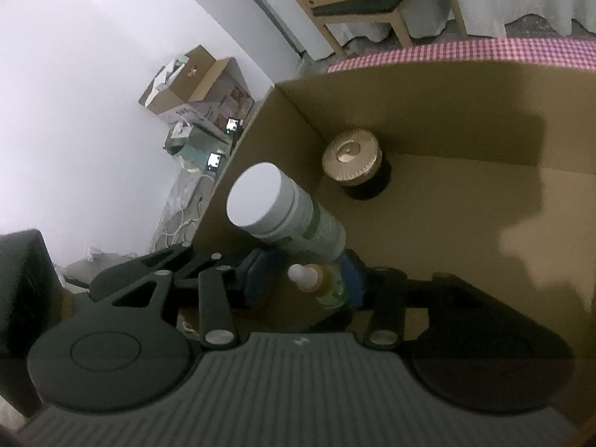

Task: Organize soft objects
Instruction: 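Lower the dropper bottle beside the white bottle and open the right gripper, then move the right tool out of the box to the white plug adapter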

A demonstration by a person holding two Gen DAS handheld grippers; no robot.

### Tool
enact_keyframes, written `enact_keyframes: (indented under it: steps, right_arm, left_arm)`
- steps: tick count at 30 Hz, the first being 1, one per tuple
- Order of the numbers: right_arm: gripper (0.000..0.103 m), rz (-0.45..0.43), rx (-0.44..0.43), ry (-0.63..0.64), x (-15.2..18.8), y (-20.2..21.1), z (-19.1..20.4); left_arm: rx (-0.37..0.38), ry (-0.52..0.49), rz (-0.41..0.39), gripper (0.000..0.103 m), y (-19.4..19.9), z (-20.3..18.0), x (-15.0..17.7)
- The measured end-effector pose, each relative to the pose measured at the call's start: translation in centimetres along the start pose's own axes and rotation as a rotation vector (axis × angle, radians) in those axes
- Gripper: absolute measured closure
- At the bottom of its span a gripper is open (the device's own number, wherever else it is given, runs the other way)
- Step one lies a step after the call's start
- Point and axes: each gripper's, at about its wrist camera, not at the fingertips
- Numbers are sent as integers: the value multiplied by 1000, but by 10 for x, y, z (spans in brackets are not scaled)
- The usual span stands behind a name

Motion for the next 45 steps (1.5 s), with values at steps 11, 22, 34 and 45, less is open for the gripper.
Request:
enact_keyframes:
  steps: [11, 22, 34, 45]
  right_arm:
    - [25, -163, 53, 19, 16, 75, 10]
    - [1, -379, 176, 25, 69, 186, 23]
    - [1, -378, 458, 39, 172, 236, 13]
    - [1, -287, 380, -178, 235, 219, -27]
  left_arm:
    - [-25, 1, -93, 15, 42, -14, 0]
    - [-28, 13, -182, 6, 106, -38, 22]
    - [-2, 11, -98, 6, 122, -79, 83]
    - [32, -127, -74, 6, 97, -126, 119]
Point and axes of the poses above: each gripper's, at about its wrist camera, not at the fingertips, and y roughly against the way its jaws point, z to its left, x to its underside, and after that the axes turned 7 degrees about x, right-handed
